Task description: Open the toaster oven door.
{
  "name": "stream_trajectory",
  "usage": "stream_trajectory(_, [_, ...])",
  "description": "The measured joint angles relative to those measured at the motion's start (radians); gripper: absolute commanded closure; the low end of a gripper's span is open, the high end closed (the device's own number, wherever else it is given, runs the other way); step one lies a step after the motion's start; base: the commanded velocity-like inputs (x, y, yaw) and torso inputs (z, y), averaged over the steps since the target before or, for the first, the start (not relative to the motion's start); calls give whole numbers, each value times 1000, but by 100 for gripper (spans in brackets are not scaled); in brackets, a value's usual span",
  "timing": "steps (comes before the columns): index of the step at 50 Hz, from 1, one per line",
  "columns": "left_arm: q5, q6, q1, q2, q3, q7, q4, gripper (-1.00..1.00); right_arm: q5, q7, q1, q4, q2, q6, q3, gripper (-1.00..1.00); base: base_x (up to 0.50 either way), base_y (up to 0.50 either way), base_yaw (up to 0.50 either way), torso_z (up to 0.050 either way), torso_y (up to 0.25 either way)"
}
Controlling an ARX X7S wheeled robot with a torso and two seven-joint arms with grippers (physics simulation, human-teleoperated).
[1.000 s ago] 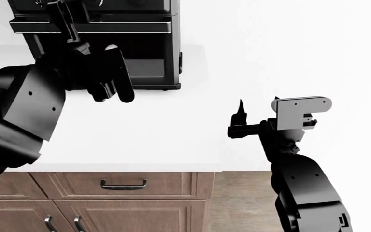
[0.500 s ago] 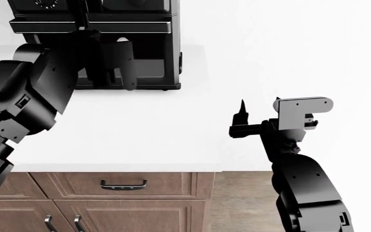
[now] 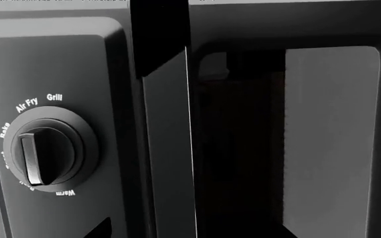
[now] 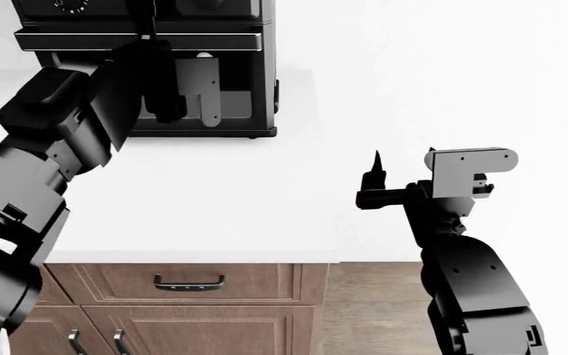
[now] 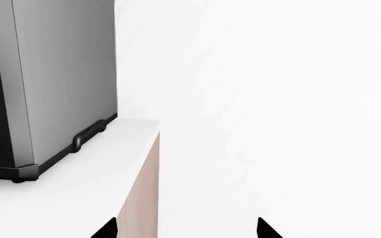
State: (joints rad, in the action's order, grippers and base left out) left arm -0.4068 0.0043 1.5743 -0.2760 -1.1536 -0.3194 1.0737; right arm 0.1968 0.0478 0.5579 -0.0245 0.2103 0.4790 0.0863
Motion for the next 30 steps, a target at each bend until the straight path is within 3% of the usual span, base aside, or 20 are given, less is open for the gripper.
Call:
stream_trajectory(23, [174,70,52,105,-222,86,211,-100,9,12,-1,25,15,-18,-10,-100,0,0,0,0,0])
stream_trajectory(24, [183,70,53,107,-233,88,213,100,9,12,0,26,15,-19,-10,-100,0,0,0,0,0])
stream_trajectory(30, [228,63,61,114,-282,107,221,100,13,14,-1,33,17,-25,-13,-100,0,0,0,0,0])
